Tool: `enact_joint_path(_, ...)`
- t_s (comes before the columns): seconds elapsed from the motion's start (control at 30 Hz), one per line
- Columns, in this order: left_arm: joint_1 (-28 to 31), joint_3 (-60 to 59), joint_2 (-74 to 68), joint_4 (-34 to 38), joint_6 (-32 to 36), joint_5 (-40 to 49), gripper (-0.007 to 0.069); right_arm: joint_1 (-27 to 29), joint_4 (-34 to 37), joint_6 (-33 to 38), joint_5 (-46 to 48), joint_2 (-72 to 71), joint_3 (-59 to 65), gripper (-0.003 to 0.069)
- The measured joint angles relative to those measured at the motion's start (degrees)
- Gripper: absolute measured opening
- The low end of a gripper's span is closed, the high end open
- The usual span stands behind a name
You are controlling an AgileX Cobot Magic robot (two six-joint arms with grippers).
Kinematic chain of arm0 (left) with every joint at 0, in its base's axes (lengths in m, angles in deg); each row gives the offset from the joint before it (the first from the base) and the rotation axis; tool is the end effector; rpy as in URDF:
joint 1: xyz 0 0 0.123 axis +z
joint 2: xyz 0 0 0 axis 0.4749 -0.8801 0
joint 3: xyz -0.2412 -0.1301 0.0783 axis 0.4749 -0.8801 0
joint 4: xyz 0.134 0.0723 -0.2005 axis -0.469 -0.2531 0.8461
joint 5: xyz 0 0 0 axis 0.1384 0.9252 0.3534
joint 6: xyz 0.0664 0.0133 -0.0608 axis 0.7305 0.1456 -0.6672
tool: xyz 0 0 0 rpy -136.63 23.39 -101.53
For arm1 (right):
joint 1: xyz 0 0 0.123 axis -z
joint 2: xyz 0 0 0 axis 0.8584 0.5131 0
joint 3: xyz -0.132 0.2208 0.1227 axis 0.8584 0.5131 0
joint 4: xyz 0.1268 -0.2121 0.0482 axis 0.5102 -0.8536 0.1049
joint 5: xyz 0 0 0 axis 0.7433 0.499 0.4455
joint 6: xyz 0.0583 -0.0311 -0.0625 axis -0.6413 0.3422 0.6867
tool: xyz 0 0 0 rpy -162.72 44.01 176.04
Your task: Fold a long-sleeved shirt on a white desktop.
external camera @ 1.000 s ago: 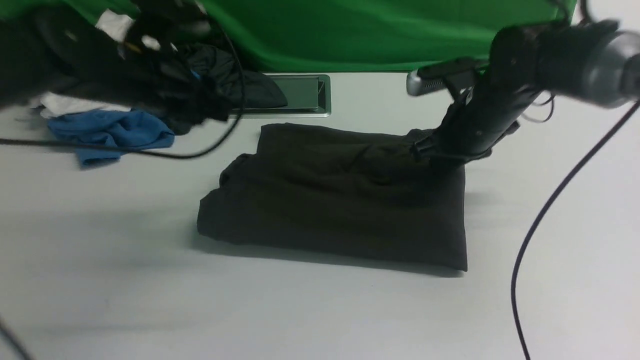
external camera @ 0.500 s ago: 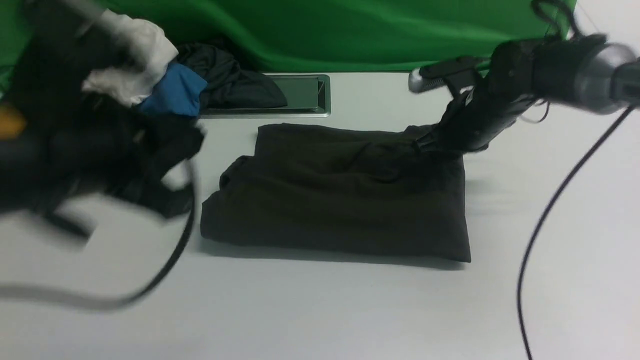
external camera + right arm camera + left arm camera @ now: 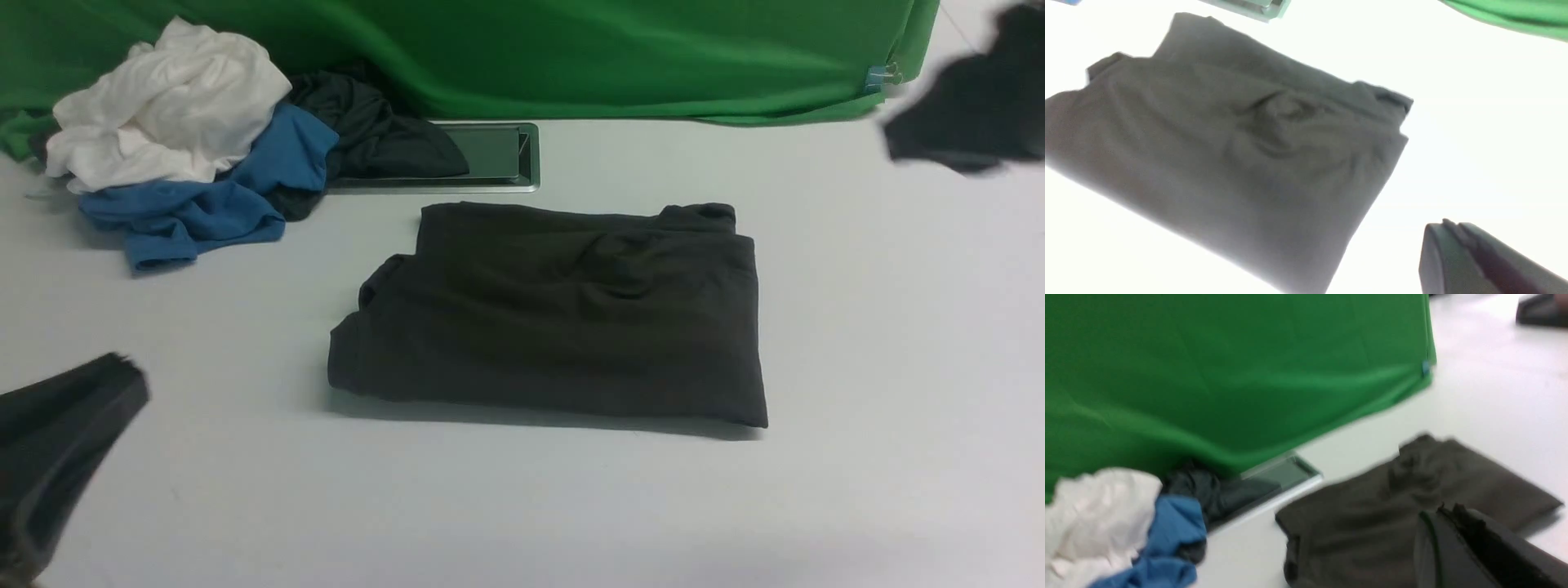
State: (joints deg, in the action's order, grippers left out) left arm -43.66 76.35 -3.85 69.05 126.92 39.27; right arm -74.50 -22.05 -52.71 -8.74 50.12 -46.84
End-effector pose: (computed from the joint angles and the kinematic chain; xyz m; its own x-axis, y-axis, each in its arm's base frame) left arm 0.0527 -0.0293 0.2993 0.0530 0.2459 -0.9679 0.4131 0.8770 0.2454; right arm 0.2325 0.0695 0.3686 -0.6893 -0.1737 -0.7033 -0.2943 0.9542 0.0528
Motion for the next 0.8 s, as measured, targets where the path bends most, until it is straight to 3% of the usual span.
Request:
enact_joint_path(0.4, 0.00, -0.41, 2.01, 0.44, 0.39, -0.07, 0.0018, 0.00, 0.00, -5.43, -2.85, -25.39, 19.87, 0.0037)
enact_joint_path(0.8, 0.00, -0.41, 2.01, 0.44, 0.46, -0.07, 0.0019, 0.00, -0.07, -5.72, -3.92, -32.56, 21.81, 0.0099)
